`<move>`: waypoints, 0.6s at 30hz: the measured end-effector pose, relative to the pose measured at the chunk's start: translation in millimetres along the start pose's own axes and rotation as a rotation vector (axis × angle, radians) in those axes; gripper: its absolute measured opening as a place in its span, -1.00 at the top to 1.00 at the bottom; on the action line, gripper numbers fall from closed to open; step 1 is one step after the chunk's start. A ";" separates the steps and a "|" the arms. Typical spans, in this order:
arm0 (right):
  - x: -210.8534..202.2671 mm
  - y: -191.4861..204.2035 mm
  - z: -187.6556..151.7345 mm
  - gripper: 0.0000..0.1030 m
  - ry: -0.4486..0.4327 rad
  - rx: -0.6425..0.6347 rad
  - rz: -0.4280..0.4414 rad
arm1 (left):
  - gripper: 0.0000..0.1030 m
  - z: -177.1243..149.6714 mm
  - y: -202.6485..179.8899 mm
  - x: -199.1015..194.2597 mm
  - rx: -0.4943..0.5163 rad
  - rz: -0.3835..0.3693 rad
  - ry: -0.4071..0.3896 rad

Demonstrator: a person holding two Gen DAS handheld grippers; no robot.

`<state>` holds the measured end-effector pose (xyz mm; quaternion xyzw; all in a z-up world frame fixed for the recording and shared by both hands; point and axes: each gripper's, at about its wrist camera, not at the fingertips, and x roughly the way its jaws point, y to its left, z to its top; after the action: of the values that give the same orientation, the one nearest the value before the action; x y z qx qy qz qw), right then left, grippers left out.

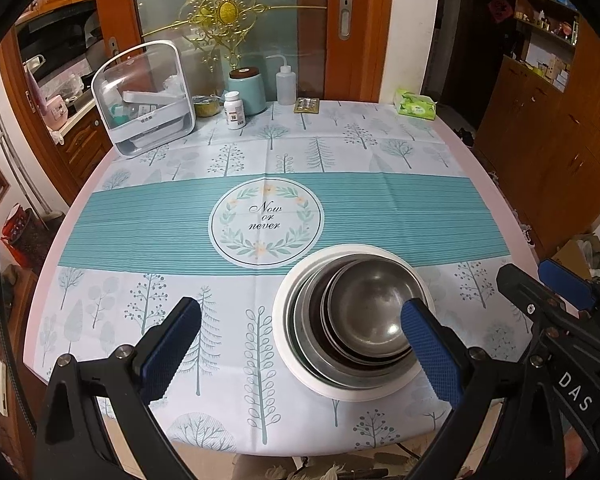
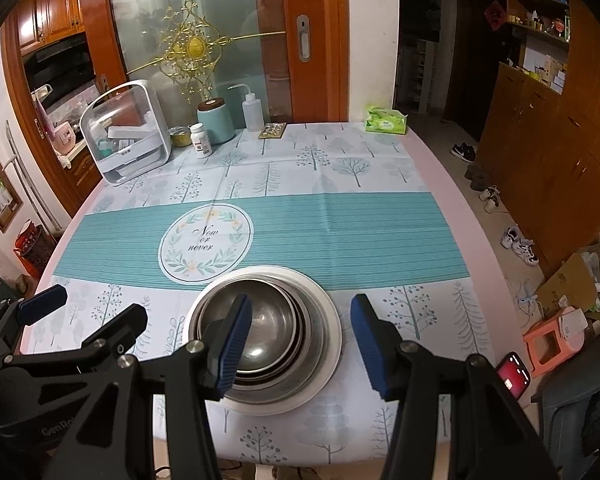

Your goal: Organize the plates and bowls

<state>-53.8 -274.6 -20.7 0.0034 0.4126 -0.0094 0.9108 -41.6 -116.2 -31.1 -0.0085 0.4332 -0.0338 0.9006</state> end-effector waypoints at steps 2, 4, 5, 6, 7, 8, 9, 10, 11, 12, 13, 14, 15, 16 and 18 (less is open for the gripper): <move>0.3 0.1 0.1 -0.01 0.001 -0.001 0.001 | -0.93 0.1 0.2 0.2 0.001 0.001 0.001; 0.2 0.0 -0.1 -0.01 0.001 0.001 0.002 | -0.93 -0.2 0.5 0.1 0.000 -0.001 0.001; 0.6 0.1 0.0 -0.01 0.003 0.001 0.002 | -0.93 -0.2 0.8 0.1 0.001 0.000 0.001; 0.9 0.4 0.2 -0.01 0.004 0.002 0.003 | -0.93 -0.5 1.0 0.1 -0.001 0.000 0.003; 0.9 0.4 0.4 -0.01 0.005 0.002 0.003 | -0.93 -0.4 1.1 0.2 -0.002 0.000 0.004; 1.5 0.4 1.1 -0.01 0.005 0.002 0.003 | -0.93 -0.1 1.1 0.6 -0.004 0.000 0.003; 1.5 0.3 1.4 -0.01 0.003 0.002 0.003 | -0.93 0.0 1.1 0.7 -0.003 0.001 0.002; 2.0 0.6 1.7 -0.01 0.003 0.002 0.003 | -0.93 0.0 0.8 0.6 -0.003 0.002 0.001; 2.6 1.0 2.1 -0.01 0.003 0.001 0.002 | -0.93 -0.1 0.6 0.6 -0.003 0.003 0.000; 2.6 1.1 2.1 -0.01 0.003 0.002 0.003 | -0.93 -0.2 0.5 0.4 -0.005 0.003 0.001; 2.9 1.2 2.3 -0.01 0.005 0.002 0.004 | -0.93 -0.5 0.5 0.6 -0.007 0.002 0.002; 3.1 1.5 2.6 -0.01 0.007 0.001 0.003 | -0.93 -0.3 1.0 0.4 -0.004 0.002 0.004; 2.9 1.3 2.6 -0.01 0.006 0.000 0.003 | -0.93 -0.2 1.2 1.1 -0.007 0.001 0.006; 3.0 1.6 2.8 -0.01 0.007 -0.001 0.004 | -0.93 -0.7 1.1 0.8 -0.009 0.000 0.007; 3.8 2.1 3.4 -0.01 0.008 -0.001 0.004 | -0.93 0.0 1.6 1.1 -0.014 0.001 0.010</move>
<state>-48.7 -272.6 -21.4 0.0036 0.4165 -0.0073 0.9091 -40.9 -114.7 -32.0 -0.0144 0.4379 -0.0302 0.8984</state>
